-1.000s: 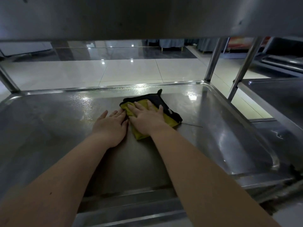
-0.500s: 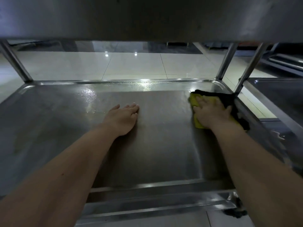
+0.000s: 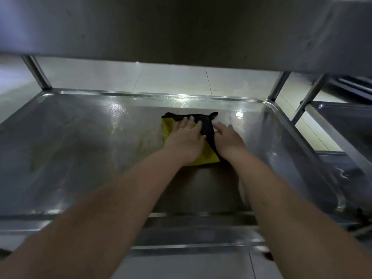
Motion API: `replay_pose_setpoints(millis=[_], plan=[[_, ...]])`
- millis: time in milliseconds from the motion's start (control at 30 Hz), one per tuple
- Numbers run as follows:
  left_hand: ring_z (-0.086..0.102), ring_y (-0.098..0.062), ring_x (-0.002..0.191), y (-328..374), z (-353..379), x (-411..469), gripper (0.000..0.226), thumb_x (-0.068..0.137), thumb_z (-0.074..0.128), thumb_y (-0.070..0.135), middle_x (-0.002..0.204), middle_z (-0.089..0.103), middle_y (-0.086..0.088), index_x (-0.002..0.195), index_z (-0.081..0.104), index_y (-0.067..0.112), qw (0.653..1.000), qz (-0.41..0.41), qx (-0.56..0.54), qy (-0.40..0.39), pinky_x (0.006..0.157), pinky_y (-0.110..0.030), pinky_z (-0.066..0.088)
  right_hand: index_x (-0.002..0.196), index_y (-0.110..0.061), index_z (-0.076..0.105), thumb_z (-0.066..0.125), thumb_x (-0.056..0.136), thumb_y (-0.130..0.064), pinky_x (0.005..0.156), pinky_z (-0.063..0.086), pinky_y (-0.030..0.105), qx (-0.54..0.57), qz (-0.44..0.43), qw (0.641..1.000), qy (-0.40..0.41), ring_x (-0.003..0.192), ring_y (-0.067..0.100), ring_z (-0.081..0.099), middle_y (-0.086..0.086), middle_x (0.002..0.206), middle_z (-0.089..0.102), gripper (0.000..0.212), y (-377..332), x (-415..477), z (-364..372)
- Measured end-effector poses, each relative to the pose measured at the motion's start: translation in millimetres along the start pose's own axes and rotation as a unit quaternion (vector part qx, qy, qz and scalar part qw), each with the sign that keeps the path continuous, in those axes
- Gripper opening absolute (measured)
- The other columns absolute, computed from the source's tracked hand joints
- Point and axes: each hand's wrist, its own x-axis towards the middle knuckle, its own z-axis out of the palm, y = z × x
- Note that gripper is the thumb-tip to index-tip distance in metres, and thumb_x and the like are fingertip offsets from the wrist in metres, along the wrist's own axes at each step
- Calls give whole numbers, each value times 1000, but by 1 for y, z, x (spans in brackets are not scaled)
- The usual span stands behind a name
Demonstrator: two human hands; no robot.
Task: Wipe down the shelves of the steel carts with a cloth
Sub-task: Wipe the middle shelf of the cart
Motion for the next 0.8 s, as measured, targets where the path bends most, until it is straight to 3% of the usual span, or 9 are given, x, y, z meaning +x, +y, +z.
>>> replay_pose_setpoints(millis=[67,233,433,533,633,800], plan=[[-7,-20,150,13,14,3,56,104,18,41,163,-5,-3,156,2,25,999,3,37,-21,120,-43,-5,152,-28,27,24,105,-25,119,9,37,-33,-12,999,-31,147,26,18,6,159,24,46,16,-3,8],[-10,-22,149,-17,12,3,56,98,14,60,162,-7,10,151,3,48,997,-28,67,-14,114,-55,-16,154,-27,24,22,106,-38,119,6,33,-28,-28,999,3,148,20,16,1,161,22,49,28,3,13],[-6,-26,150,-131,-20,-15,64,87,11,79,162,-3,14,147,6,57,985,-149,83,-10,113,-62,-11,155,-32,15,25,100,-54,120,4,41,-187,-56,981,-19,150,22,7,-5,163,8,60,33,5,19],[-6,-27,150,-149,-24,-22,62,86,11,79,162,-4,17,145,4,60,981,-174,89,-20,110,-70,-6,155,-35,9,21,100,-56,121,1,45,-207,-46,977,-28,150,23,2,-5,164,2,60,28,4,22],[-8,-30,149,-127,-21,-16,63,86,13,79,162,-5,16,145,4,60,984,-158,75,-29,108,-73,-1,154,-42,3,17,101,-53,119,-4,53,-213,-30,975,-54,150,27,-5,-9,163,-4,56,21,4,24],[-11,-31,149,-36,3,-2,62,88,13,77,162,-7,15,146,2,58,993,-32,102,-43,106,-74,-4,154,-40,1,13,103,-47,118,-4,55,-221,-30,974,-43,150,28,-8,-10,163,-8,53,22,0,25]])
